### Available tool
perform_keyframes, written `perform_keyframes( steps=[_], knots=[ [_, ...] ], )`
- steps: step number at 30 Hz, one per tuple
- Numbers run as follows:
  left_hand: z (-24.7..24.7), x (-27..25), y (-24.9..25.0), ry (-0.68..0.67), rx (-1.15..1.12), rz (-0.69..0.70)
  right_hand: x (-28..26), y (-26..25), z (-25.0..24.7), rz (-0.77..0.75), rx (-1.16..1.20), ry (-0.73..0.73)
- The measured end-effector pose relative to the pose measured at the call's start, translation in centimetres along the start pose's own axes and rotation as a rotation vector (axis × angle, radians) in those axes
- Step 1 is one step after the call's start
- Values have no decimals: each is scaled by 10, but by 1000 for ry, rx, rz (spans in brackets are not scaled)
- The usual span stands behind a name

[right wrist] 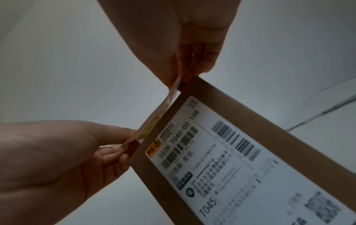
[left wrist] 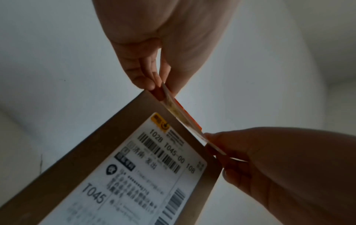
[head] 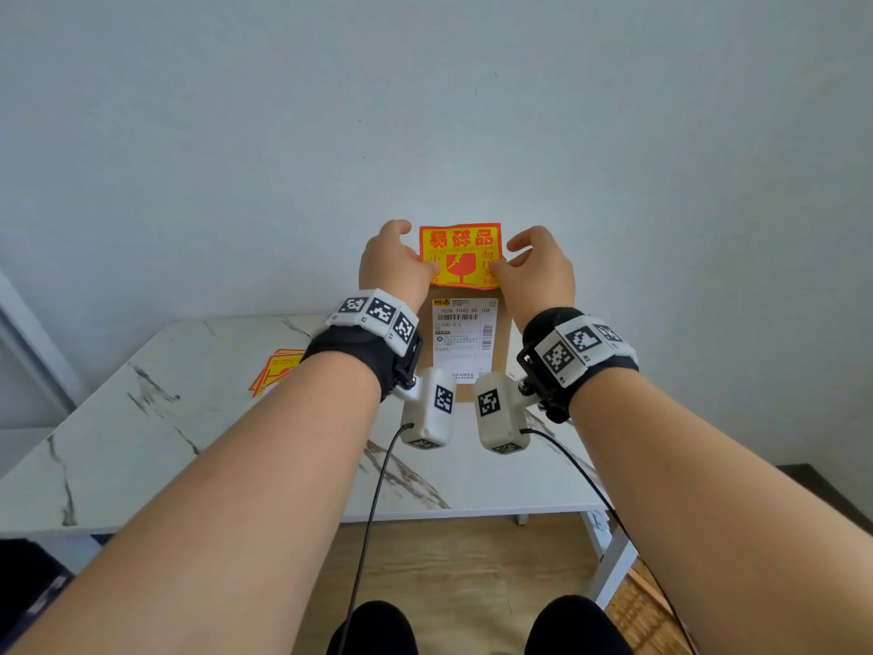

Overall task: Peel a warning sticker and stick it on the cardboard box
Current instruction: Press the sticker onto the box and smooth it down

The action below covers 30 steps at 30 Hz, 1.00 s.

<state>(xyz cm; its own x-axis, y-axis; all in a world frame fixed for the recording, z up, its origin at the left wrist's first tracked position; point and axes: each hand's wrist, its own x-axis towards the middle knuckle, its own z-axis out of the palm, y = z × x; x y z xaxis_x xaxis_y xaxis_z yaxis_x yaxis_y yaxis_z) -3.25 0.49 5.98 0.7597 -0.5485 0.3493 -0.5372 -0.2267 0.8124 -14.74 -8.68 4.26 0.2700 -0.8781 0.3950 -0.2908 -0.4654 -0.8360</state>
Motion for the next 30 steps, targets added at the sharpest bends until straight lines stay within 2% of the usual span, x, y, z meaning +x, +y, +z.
perform_keyframes(
  steps=[9, 25, 30],
  knots=[
    [6, -6, -2, 32, 146, 140, -1, -2, -2, -29, -80, -17],
    [10, -8, -1, -4, 415, 282, -1, -7, -2, -43, -175, -63],
    [10, -8, -1, 43, 475, 321, -2, -7, 1, -96, -248, -92]
  ],
)
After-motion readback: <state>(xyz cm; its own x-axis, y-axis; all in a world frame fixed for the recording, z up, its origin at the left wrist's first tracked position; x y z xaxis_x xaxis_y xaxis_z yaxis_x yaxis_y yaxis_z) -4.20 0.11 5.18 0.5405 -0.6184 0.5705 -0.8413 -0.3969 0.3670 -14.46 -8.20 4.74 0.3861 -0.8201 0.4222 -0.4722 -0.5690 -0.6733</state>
